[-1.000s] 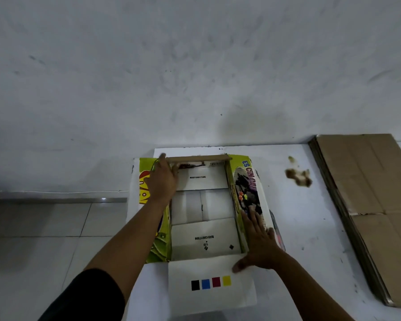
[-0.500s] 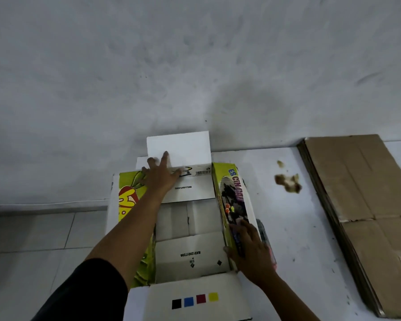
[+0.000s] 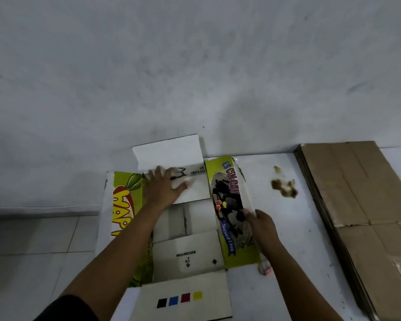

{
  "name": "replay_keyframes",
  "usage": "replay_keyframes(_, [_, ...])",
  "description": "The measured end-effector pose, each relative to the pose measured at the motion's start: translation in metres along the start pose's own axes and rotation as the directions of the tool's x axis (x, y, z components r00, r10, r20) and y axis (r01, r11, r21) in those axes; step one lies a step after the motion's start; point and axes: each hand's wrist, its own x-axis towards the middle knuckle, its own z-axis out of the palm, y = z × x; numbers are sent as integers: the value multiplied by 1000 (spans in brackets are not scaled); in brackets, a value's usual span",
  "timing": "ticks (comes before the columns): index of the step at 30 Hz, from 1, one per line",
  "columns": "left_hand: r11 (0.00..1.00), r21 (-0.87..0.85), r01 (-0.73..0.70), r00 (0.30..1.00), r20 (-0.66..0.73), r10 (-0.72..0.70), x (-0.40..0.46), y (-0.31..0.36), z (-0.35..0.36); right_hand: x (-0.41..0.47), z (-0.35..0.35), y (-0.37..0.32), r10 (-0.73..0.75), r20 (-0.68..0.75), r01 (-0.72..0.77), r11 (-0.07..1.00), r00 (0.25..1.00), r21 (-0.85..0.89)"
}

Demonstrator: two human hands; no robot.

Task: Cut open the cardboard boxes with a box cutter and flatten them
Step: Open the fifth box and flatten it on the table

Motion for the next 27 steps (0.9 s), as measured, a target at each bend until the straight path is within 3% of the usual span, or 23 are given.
replay_keyframes(3, [945, -321, 61, 994, 101, -30, -32, 48, -19, -16, -1, -29, -89, 32, 90, 996, 996, -29])
replay_keyframes(7, [683, -666, 300, 926, 374, -42, -71, 103, -54, -49, 4, -72, -268, 124, 278, 958, 955, -74])
replay_keyframes(10, [595, -752, 285, 938, 346, -13, -80, 119, -76, -76, 7, -106, -350, 232, 373, 926, 908, -61])
replay_keyframes(14, [497, -819, 287, 951, 306, -47, -79, 110, -110, -104, 3, -137, -407, 429, 391, 911, 806, 130])
replay_keyframes(17, [452, -834, 315, 939, 342, -25, -84, 93, -134, -87, 7, -130, -405, 303, 378, 914, 862, 146])
replay_keyframes(19, [417, -850, 322, 932, 363, 20, -88, 81, -143, -66, 18, -117, -297, 188, 294, 955, 936, 46])
replay_keyframes(21, [386, -860, 333, 926, 375, 38, -93, 69, -145, -54, 31, -103, -145, 217, 137, 989, 965, 55])
replay_keyframes(24, [371, -855, 362, 926, 375, -39, -100, 53, -141, -51, 48, -90, 73, 363, -142, 976, 929, 167])
replay_keyframes(27, [388, -855, 345, 938, 331, -105, -106, 41, -138, -53, 52, -81, 181, 465, -273, 952, 867, 138])
